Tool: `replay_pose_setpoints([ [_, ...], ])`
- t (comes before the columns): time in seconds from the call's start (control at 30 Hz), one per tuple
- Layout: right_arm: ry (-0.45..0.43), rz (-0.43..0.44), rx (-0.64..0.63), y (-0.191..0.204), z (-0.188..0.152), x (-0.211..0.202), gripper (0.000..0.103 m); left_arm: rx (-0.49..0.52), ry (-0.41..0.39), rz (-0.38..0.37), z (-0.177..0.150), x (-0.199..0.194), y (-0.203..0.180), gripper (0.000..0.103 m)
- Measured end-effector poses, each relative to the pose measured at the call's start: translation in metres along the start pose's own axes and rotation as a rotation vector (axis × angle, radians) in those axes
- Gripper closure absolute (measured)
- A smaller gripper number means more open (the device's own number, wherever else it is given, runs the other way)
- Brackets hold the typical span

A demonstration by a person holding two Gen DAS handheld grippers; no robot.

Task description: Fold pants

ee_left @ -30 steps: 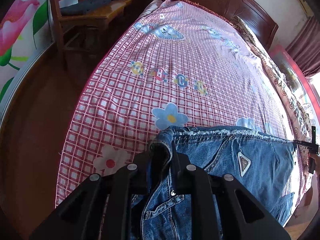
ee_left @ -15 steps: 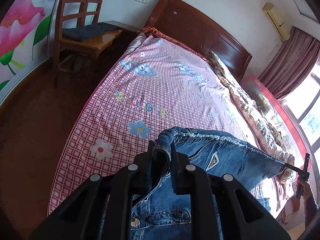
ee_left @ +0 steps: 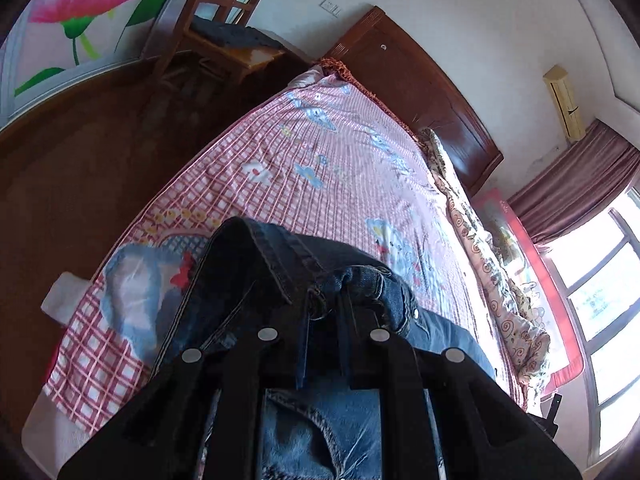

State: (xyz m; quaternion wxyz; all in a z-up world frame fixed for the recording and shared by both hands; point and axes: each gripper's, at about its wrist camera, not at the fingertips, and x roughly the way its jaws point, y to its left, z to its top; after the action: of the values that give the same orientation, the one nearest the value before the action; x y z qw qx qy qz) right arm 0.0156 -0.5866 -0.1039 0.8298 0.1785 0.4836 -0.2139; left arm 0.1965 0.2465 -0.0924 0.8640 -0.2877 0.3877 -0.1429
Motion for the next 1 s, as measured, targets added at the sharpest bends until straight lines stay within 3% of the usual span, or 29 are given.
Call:
replay_pose_setpoints([
  [0.07, 0.004, 0.004, 0.060, -0.012, -0.012, 0.002, 0.103, -0.025, 0.026, 0.050, -0.016, -0.001, 0.010, 0.088],
  [0.1, 0.014, 0.066, 0.113, -0.016, -0.018, 0.001, 0.103, -0.041, 0.041, 0.095, -0.023, -0.002, 0.016, 0.083],
  [0.13, 0.016, 0.119, 0.162, -0.017, -0.022, -0.001, 0.103, -0.052, 0.057, 0.128, -0.030, -0.003, 0.020, 0.064],
  [0.23, 0.013, 0.281, 0.251, -0.001, -0.032, -0.011, 0.103, -0.129, 0.036, 0.134, -0.049, -0.015, 0.022, 0.029],
  [0.43, 0.059, 0.419, 0.210, 0.065, -0.043, -0.012, 0.103, -0.254, 0.044, -0.028, -0.068, 0.007, 0.004, 0.009],
  [0.53, 0.063, 0.494, 0.194, 0.091, -0.043, -0.017, 0.103, -0.360, 0.074, -0.026, -0.070, 0.033, 0.007, 0.009],
  [0.77, 0.056, 0.525, 0.132, 0.124, -0.039, -0.033, 0.103, -0.630, 0.006, -0.116, -0.075, 0.042, 0.027, 0.007],
  [0.87, 0.060, 0.526, 0.120, 0.127, -0.041, -0.036, 0.103, -0.588, 0.005, -0.081, -0.074, 0.024, 0.022, 0.010],
  [1.0, 0.070, 0.514, 0.102, 0.131, -0.042, -0.031, 0.103, -0.616, -0.045, -0.181, -0.064, 0.014, 0.019, 0.010],
])
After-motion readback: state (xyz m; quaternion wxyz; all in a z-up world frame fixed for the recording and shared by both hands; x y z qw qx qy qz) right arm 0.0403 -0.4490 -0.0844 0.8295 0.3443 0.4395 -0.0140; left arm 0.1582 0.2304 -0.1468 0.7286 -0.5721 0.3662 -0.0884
